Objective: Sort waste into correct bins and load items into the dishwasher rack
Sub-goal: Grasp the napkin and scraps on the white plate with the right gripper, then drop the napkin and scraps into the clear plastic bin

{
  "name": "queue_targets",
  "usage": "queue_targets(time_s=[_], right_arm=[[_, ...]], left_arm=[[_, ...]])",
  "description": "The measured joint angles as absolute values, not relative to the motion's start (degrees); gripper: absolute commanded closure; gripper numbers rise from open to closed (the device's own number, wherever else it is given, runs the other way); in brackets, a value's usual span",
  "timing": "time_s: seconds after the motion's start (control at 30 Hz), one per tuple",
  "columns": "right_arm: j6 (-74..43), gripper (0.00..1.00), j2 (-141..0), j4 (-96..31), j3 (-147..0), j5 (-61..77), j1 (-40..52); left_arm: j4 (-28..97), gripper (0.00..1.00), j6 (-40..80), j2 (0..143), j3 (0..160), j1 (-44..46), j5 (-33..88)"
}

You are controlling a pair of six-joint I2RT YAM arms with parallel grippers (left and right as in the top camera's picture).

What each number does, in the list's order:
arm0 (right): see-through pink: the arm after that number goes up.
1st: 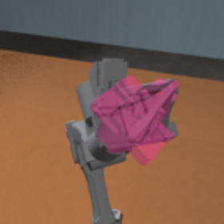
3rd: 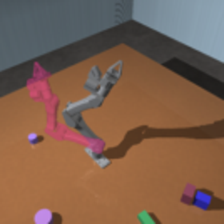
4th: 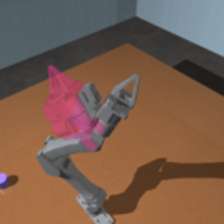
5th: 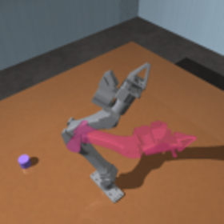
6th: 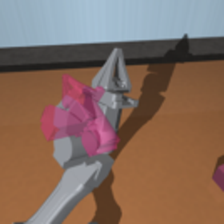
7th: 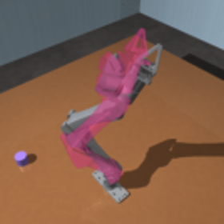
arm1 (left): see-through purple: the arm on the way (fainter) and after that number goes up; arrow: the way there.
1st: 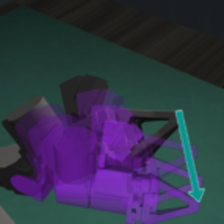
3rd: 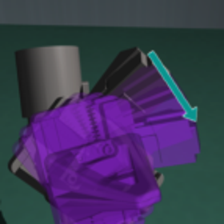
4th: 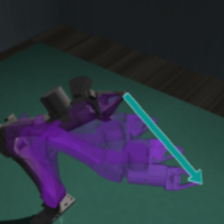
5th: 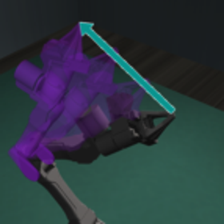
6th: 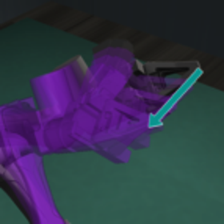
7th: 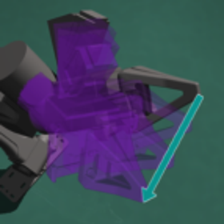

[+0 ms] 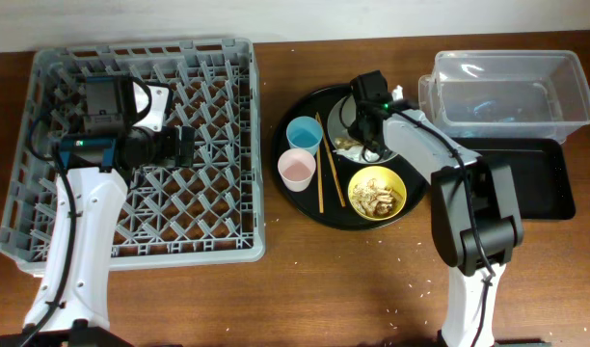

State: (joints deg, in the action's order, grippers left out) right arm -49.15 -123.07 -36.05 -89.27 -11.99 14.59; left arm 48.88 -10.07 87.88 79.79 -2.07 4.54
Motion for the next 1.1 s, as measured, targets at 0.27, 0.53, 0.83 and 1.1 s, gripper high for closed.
queue_targets(time_s=[0.27,0.53,0.83,1.1], right_arm=[[-35.7,0.96,-94.5,-41.9,-97.3,-11.6,0.8],[-40.7,0.58,-109.5,-31.0,-97.3,-12.2,-14.1],[-27.1,0.28,-110.8,-29.2,-96.8,-5.5,-14.5],[-17.6,0.4,-86.5,-62.7,-97.7,15.7,-5.0]], left_arm=[[48.9,0.01,-10.1,87.9,79.8,-2.1,4.6],[48.9,0.0,-10.1,87.9,79.8,-2.1,4.5],[48.9,0.01,-10.1,87.9,79.8,-2.1,4.5],[48.9,0.01,-10.1,87.9,79.9,-2.1,4.5]])
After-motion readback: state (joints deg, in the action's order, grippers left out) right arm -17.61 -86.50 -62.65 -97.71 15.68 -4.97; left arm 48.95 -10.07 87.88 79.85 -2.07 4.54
